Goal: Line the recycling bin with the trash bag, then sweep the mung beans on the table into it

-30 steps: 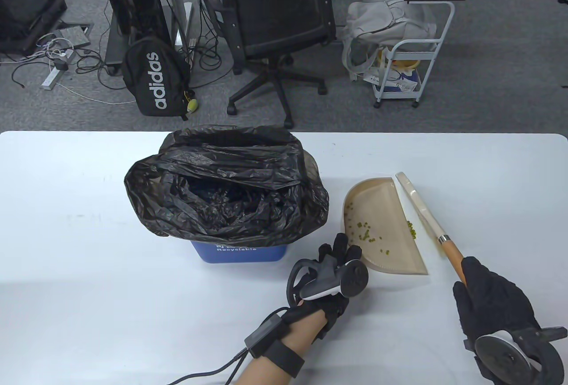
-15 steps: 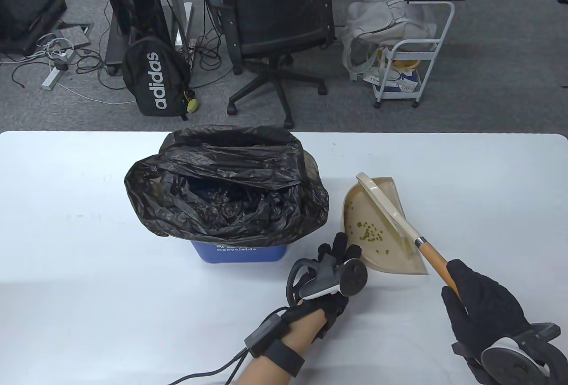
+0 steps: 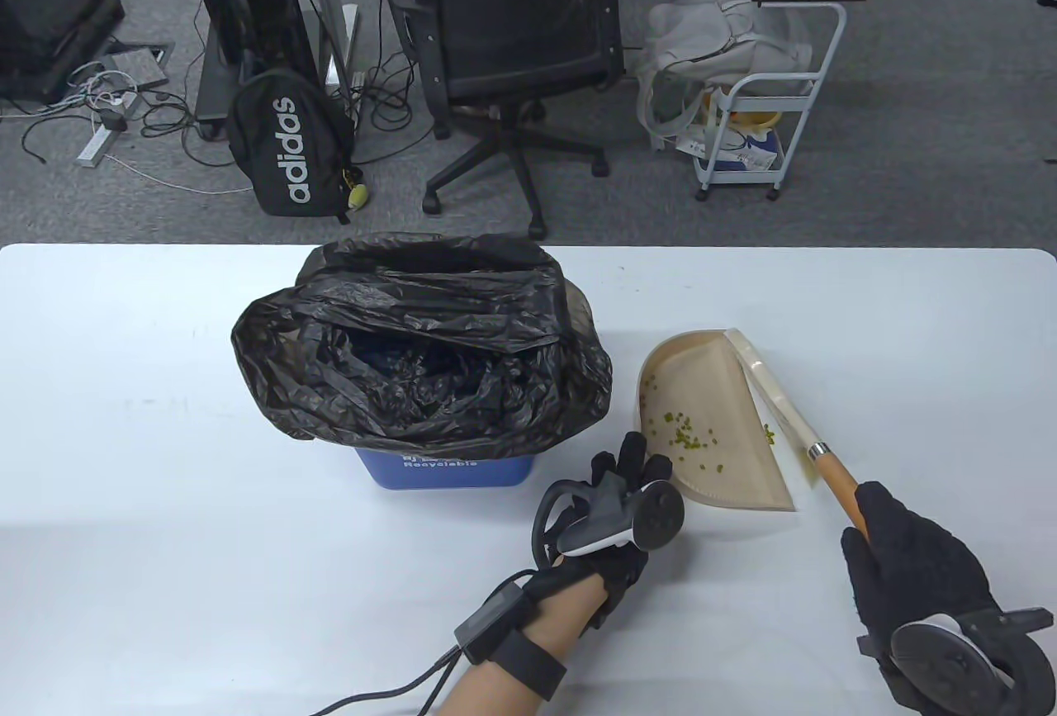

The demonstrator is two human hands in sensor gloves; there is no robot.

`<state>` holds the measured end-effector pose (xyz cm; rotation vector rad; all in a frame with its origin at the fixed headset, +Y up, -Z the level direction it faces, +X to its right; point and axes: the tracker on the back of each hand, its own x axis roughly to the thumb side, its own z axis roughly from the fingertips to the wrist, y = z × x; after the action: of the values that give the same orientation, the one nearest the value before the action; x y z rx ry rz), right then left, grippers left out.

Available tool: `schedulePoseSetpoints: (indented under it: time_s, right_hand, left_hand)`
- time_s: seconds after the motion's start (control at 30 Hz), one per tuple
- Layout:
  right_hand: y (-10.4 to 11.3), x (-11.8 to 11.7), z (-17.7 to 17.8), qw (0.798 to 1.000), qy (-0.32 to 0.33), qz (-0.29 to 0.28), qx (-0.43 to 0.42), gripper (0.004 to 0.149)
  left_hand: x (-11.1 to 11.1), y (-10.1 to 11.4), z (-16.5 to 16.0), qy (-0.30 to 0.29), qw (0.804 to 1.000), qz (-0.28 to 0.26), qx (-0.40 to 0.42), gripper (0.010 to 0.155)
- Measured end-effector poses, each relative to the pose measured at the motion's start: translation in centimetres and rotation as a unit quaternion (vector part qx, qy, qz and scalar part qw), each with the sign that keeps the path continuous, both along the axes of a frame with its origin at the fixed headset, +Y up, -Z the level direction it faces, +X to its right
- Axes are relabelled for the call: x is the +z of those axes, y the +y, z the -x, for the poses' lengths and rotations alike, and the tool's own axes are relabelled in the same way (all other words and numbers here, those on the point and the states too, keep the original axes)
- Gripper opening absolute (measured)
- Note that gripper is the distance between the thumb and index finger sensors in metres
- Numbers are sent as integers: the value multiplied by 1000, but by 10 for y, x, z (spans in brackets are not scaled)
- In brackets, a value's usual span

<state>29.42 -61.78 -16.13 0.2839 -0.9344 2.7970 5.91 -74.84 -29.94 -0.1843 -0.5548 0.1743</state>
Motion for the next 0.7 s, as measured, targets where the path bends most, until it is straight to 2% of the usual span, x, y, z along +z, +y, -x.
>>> schedulePoseSetpoints:
  time_s: [0.27,0.47,0.6,0.7]
  right_hand:
    - [12,9,11,998,53,-18,-29,55]
    - [18,8,5,999,10,-44,9,55]
    - [10,0,0,999,-30,-27,32,55]
    - [0,-3,-2,1000,-18,-4,10,55]
  left_hand:
    - [-1,0,0,2,1000,3,1,75]
    - [-1,1,1,2,1000,2,-2,75]
    - [-1,1,1,2,1000,2,-2,75]
    - [-1,0,2,4,1000,-6,1,75]
